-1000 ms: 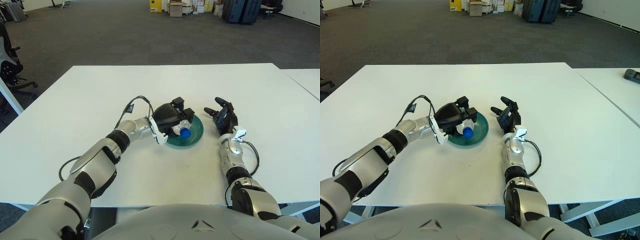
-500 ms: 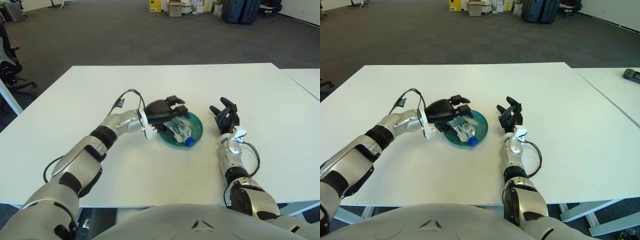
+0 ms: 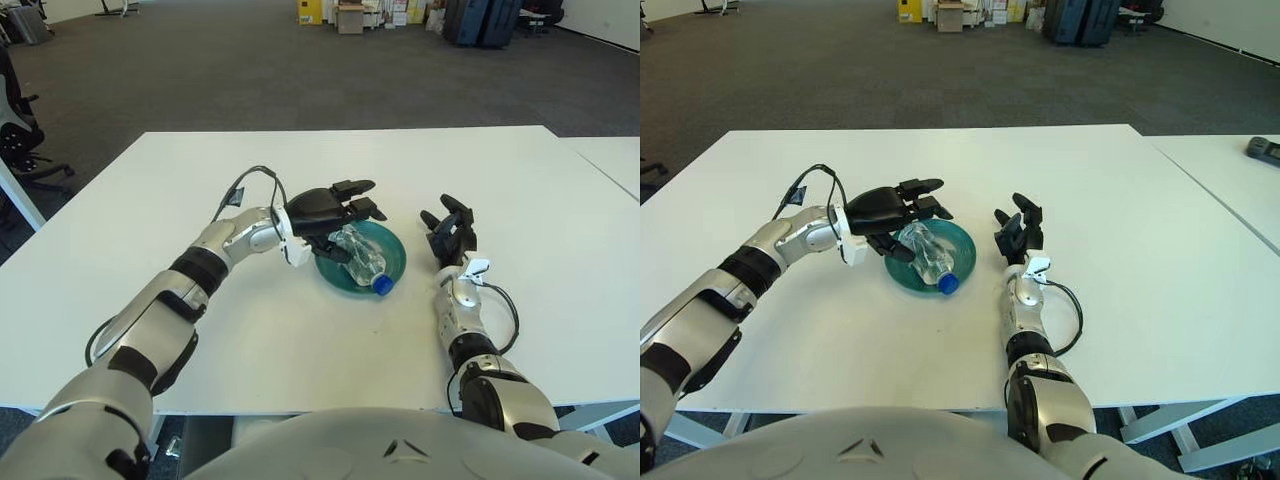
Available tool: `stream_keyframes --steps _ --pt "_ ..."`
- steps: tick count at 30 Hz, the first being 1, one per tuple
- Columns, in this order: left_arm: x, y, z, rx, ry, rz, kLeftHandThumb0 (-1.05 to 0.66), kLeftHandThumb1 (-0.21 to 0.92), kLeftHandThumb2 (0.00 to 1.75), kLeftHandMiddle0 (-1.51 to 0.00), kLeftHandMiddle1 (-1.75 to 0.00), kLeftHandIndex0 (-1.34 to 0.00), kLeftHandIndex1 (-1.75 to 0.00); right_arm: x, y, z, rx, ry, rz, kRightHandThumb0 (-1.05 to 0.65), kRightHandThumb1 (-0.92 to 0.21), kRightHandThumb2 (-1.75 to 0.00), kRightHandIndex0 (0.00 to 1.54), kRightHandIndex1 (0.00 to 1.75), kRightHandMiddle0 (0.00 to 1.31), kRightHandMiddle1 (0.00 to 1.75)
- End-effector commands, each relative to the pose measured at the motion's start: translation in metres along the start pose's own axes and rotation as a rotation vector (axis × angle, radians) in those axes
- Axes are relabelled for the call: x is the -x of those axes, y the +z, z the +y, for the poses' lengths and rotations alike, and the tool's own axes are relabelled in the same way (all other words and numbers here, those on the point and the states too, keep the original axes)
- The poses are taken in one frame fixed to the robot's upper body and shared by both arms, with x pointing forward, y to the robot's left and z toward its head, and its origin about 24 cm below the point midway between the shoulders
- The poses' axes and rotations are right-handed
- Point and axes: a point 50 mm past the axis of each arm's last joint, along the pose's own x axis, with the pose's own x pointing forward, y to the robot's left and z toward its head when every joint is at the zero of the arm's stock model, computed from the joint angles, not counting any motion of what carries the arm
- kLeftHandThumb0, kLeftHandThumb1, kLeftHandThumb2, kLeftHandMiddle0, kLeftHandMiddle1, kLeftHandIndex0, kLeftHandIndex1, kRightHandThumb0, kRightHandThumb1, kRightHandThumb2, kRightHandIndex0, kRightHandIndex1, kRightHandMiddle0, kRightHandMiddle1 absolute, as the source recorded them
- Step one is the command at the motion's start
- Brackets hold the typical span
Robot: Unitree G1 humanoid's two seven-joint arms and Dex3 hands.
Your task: Put the bottle into the plate.
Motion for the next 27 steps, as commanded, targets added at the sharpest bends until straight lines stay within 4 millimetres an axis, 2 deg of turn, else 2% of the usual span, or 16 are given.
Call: stream_keyframes --steps 1,10,15,18,23,27 --pt "0.004 -0.004 0.007 0.019 0.025 0.017 -1.03 0.92 0.76 -0.01 0.0 0.0 -0.7 0.021 -0.027 -0.009 0.005 -0.021 0.13 -0.84 -0.92 -1.01 0.47 0.38 0.0 0.77" --pt "0.011 -0.008 0.021 0.145 0.137 0.021 -1.01 0.92 0.71 -0.09 -0.03 0.0 -0.78 0.021 -0.026 -0.008 -0.016 -0.014 0.116 -0.84 -0.92 -0.98 0.46 0.32 0.0 0.77" --pt "0.021 -0.024 0.033 0.345 0.298 0.076 -0.97 0.92 0.68 -0.22 -0.07 0.0 -0.87 0.02 -0.026 -0.008 -0.018 -0.008 0.114 -0.84 -0.92 -0.98 0.48 0.32 0.0 0.83" --pt "0.029 -0.036 0.029 0.49 0.396 0.13 -0.95 0.92 0.68 -0.31 -0.09 -0.01 -0.91 0.02 -0.025 -0.008 -0.016 -0.003 0.113 -0.85 -0.92 -0.98 0.5 0.33 0.0 0.87" --pt "0.04 -0.06 0.011 0.857 0.652 0.237 -0.89 0.92 0.65 -0.41 -0.12 -0.05 -0.94 0.019 -0.025 -0.008 -0.018 0.014 0.112 -0.86 -0.92 -1.0 0.51 0.33 0.02 0.91" --pt "0.042 -0.065 0.004 0.99 0.78 0.254 -0.84 0.92 0.66 -0.45 -0.13 -0.06 -0.95 0.018 -0.025 -0.009 -0.015 0.028 0.117 -0.86 -0.92 -1.01 0.5 0.32 0.04 0.92"
